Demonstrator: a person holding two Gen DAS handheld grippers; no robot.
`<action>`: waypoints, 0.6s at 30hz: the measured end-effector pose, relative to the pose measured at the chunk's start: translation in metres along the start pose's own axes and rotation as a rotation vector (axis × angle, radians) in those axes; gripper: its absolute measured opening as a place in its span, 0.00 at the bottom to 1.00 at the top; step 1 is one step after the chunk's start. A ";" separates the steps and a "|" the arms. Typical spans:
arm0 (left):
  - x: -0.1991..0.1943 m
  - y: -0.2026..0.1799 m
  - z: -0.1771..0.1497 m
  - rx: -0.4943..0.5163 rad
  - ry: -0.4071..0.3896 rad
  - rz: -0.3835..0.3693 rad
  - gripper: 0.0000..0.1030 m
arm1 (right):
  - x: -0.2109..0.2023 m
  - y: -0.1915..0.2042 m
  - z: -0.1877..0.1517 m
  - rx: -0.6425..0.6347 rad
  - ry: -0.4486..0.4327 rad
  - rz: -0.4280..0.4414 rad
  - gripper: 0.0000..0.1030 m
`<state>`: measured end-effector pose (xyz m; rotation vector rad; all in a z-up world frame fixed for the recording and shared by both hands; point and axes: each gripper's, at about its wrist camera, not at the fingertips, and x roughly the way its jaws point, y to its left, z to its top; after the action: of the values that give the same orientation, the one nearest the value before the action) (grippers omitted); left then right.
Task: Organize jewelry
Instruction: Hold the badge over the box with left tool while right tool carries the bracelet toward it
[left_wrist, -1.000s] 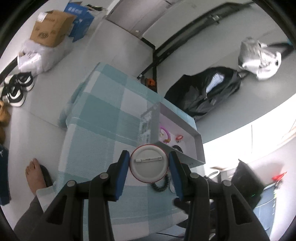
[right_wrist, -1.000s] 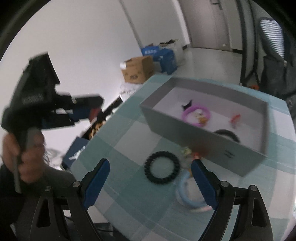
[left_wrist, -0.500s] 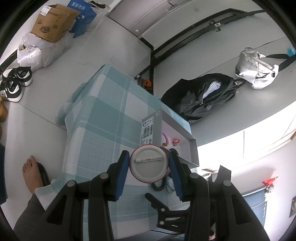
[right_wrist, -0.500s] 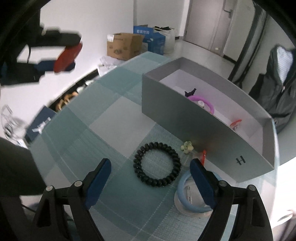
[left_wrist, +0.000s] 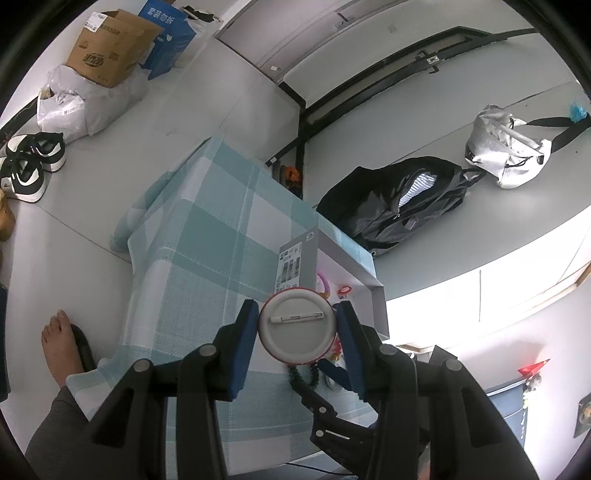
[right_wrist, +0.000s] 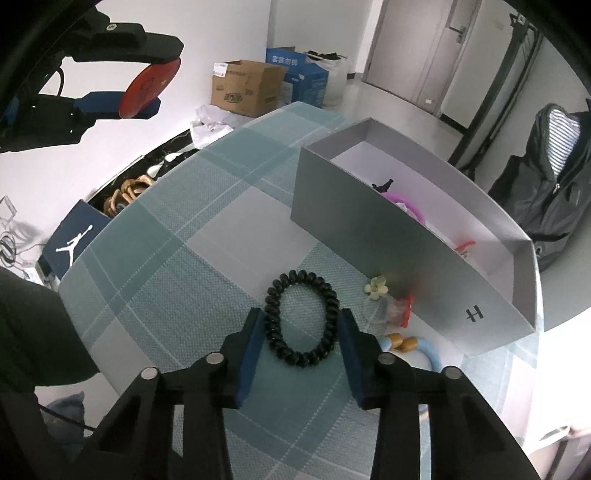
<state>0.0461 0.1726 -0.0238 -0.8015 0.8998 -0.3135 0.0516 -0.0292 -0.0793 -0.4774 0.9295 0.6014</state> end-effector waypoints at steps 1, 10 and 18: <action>0.000 0.000 0.000 -0.002 -0.002 -0.001 0.36 | -0.001 0.000 0.000 0.003 -0.002 0.003 0.30; 0.002 0.000 -0.001 -0.001 0.003 0.009 0.37 | -0.011 -0.014 0.001 0.133 0.015 0.140 0.02; 0.009 -0.005 -0.001 0.007 0.014 0.017 0.36 | -0.029 -0.037 0.000 0.265 -0.027 0.285 0.00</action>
<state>0.0510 0.1631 -0.0257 -0.7853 0.9175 -0.3071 0.0627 -0.0643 -0.0508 -0.0985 1.0430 0.7274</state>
